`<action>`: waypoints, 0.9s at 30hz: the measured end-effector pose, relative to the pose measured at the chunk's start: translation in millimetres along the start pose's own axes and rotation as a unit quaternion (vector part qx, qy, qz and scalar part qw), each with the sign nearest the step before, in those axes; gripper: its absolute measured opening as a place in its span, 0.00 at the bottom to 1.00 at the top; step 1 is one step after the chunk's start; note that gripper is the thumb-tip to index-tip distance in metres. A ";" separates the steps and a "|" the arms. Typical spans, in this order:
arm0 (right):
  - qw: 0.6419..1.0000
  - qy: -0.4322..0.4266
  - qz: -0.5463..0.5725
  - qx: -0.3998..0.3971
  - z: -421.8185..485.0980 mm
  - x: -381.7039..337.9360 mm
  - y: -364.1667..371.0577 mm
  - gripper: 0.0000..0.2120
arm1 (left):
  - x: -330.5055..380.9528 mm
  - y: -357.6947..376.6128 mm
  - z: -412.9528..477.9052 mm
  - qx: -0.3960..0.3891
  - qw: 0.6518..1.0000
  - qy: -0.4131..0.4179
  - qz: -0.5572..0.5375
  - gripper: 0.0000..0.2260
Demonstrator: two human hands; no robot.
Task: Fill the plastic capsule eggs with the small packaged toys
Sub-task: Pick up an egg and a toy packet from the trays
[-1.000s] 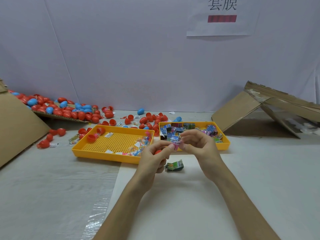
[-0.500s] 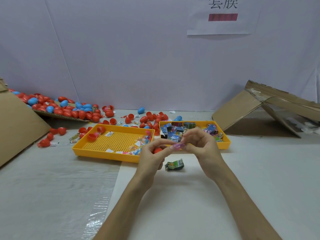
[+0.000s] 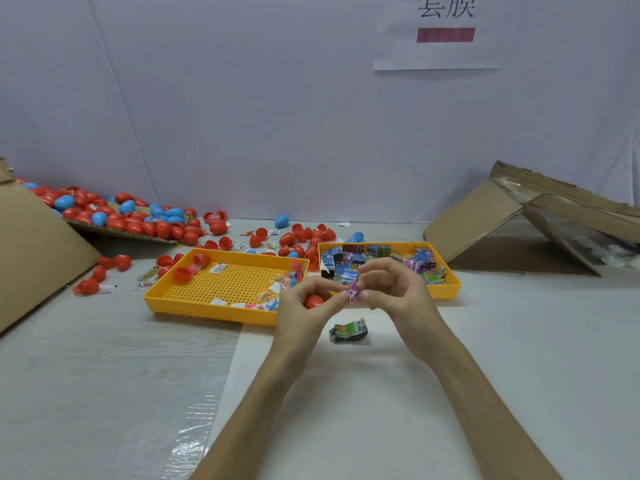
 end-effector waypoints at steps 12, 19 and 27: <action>1.000 0.006 -0.009 0.000 -1.7 1.7 2.4 0.14 | 1.2 -4.2 0.3 0.054 0.992 0.056 0.094 0.06; 1.000 0.016 -0.013 0.004 -2.0 4.5 1.3 0.12 | 0.2 1.4 0.2 0.033 0.992 0.053 0.108 0.06; 0.998 0.043 -0.043 -0.009 -2.8 12.5 5.0 0.10 | -0.2 -6.9 1.9 0.065 0.995 0.024 0.076 0.08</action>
Point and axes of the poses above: each hand's wrist, its own z-axis towards the middle knuckle, its own y-axis out of the palm, x = y × z, the point moved 8 cm from there along z, towards the middle knuckle, and after that the axes turned 8 degrees about -y, right-handed, at the moved point
